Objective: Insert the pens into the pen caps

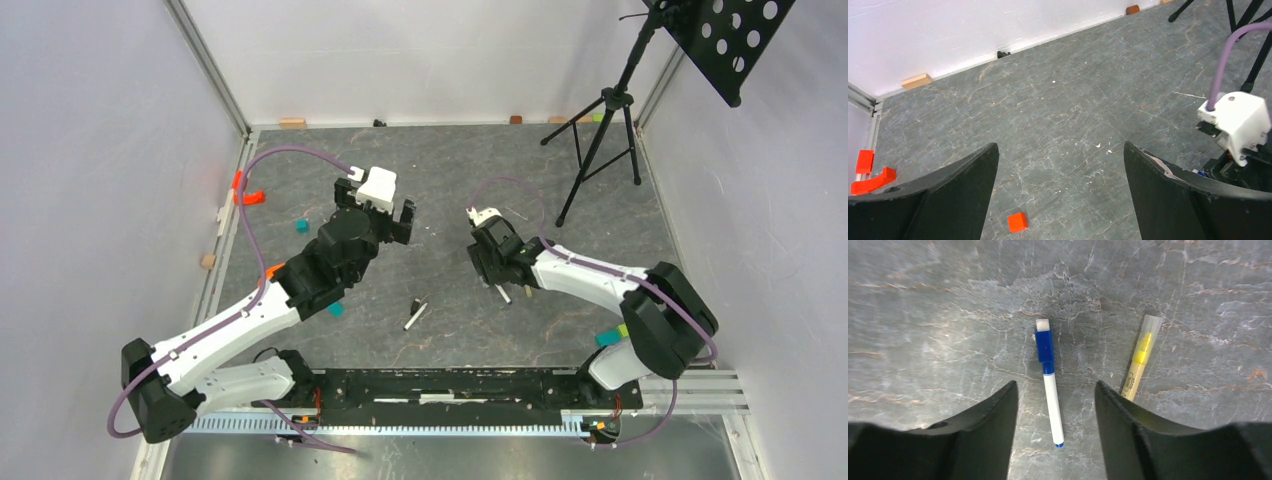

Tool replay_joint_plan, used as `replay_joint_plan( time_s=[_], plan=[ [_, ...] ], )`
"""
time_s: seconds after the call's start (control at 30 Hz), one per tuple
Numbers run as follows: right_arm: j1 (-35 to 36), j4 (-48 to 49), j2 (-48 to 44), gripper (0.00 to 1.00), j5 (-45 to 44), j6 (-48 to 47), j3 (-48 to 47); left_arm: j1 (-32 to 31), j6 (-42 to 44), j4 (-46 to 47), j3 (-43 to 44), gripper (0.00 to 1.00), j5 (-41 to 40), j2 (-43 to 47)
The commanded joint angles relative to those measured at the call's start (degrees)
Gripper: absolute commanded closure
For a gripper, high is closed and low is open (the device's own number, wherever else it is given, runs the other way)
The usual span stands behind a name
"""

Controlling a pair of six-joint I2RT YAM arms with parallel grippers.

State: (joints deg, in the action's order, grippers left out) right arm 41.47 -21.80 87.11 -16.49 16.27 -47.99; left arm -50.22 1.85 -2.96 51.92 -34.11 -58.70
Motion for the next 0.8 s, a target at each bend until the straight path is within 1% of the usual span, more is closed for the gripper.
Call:
replay_joint_plan(
  time_s=[0.0,0.1,0.23,0.33,0.4,0.53,0.67,0.77],
  plan=[
    [0.76,-0.35,-6.74,0.34,1.08,2.81,-3.98,-0.05,2.78,1.72,0.65,0.00,-3.14,1.34],
    [3.91,0.40,-9.29,0.28,1.51,8.16,-4.44,-0.03,2.81,2.68,0.34,0.00,-5.33,1.65],
    [9.31,2.92,-11.46,0.26,1.32,16.90,-3.70,-0.04,2.67,2.71,0.29,0.00,-7.24,1.94],
    [15.11,6.77,-11.86,0.23,-0.51,23.87,-2.11,0.00,2.89,2.76,0.29,0.00,-7.36,2.26],
    [19.77,7.00,-10.32,0.21,-4.12,27.79,-3.16,0.06,3.27,2.72,0.13,0.00,-7.55,2.68],
    [26.66,2.14,-4.13,0.19,-8.64,33.43,-9.17,-0.03,4.03,2.74,-0.48,0.00,-7.59,3.48],
    [31.31,0.18,0.37,0.19,-12.20,38.66,-12.14,-0.06,4.18,4.59,-0.86,0.00,-8.36,4.20],
    [33.23,-0.48,3.20,0.20,-13.49,42.50,-12.94,-0.04,4.14,4.82,-0.94,0.00,-9.40,4.51]
  ],
)
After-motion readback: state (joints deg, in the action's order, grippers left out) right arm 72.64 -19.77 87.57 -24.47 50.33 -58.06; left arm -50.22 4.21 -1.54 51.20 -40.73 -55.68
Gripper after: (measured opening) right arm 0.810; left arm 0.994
